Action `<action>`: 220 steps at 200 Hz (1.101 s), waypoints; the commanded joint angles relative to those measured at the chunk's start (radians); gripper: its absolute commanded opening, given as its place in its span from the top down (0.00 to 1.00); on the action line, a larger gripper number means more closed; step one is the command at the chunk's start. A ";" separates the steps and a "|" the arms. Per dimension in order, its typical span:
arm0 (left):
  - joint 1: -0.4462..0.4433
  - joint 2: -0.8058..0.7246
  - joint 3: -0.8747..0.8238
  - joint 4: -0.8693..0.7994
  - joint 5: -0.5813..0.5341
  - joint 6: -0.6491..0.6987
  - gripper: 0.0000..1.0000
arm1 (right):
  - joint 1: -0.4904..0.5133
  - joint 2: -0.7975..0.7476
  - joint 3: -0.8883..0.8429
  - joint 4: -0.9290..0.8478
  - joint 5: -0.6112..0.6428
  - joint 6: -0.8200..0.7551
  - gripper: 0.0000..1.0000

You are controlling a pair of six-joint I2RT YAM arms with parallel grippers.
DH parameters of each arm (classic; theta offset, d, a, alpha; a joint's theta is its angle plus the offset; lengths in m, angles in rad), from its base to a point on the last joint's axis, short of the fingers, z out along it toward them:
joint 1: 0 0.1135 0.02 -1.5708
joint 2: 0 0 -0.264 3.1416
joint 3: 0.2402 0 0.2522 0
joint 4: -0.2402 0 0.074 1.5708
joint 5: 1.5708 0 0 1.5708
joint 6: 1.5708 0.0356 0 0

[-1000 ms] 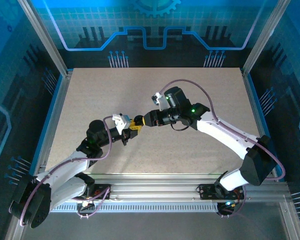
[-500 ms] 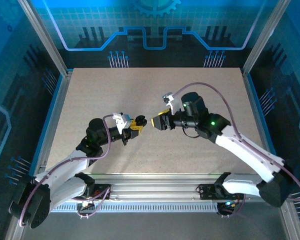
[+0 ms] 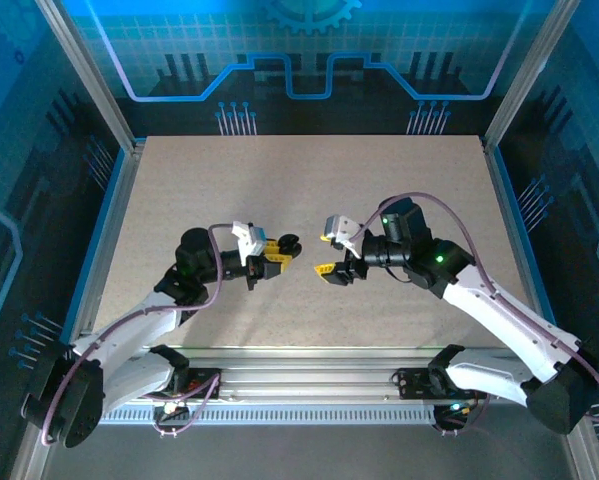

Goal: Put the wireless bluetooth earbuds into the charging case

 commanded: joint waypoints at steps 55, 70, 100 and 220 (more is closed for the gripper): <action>-0.001 -0.006 0.031 -0.004 0.080 0.040 0.87 | -0.015 0.170 0.096 -0.041 -0.105 -0.180 0.32; -0.002 -0.011 0.030 -0.007 0.079 0.044 0.87 | -0.014 0.203 0.126 -0.057 -0.132 -0.185 0.32; -0.002 -0.016 0.031 -0.012 0.078 0.049 0.86 | -0.001 0.256 0.164 -0.069 -0.188 -0.201 0.34; -0.004 -0.036 0.032 -0.042 0.046 0.068 0.86 | 0.000 0.293 0.264 -0.194 -0.305 -0.296 0.50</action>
